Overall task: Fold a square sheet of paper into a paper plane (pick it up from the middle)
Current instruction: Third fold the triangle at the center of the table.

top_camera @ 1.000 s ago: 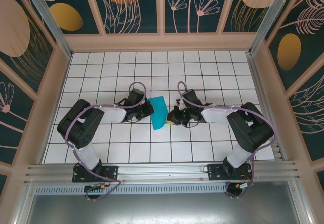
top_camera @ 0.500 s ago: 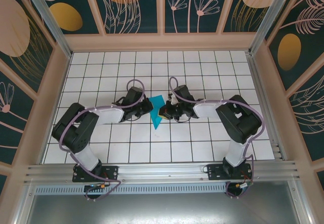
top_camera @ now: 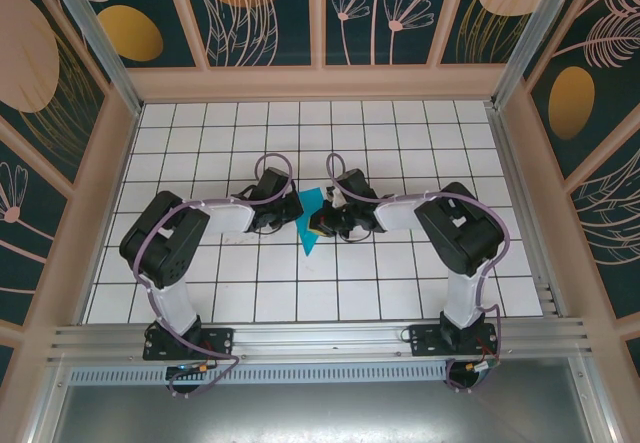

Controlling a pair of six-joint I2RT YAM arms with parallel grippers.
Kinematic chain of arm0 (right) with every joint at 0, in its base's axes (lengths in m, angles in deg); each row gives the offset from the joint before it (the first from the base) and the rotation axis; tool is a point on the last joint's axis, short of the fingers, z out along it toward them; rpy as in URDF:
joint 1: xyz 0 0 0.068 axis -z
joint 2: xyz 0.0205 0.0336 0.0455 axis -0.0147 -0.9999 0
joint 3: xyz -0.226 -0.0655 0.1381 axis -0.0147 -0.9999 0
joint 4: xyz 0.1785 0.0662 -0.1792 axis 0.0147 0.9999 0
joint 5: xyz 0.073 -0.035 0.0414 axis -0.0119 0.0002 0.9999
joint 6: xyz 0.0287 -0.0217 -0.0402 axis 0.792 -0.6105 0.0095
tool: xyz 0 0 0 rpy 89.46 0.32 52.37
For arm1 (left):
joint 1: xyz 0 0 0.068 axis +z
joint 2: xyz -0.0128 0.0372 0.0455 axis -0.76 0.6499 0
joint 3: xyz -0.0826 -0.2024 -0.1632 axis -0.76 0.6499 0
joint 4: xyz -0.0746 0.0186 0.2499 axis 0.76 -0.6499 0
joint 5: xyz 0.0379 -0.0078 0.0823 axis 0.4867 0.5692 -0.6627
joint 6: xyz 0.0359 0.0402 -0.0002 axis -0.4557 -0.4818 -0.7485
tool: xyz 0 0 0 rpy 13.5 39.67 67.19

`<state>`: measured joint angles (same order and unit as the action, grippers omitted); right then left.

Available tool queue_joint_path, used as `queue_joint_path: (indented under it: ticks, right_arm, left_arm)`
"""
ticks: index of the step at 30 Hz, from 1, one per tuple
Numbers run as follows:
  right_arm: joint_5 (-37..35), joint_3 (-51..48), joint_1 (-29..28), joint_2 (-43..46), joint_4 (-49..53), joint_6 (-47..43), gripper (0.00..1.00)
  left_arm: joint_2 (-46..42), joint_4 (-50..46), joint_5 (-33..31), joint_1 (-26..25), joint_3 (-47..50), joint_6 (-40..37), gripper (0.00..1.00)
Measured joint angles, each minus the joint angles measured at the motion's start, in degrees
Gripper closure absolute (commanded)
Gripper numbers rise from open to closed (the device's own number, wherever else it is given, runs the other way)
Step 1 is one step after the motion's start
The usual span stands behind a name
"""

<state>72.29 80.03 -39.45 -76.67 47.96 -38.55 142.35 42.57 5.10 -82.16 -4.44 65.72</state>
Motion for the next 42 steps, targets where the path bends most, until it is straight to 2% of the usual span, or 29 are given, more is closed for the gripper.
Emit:
queue_joint_path:
  ticks: [42]
  right_arm:
    - [-0.07,3.08,-0.5,-3.58,1.68,-5.27,1.0]
  left_arm:
    - [0.26,-0.35,0.46,0.0,-0.37,-0.46,0.98]
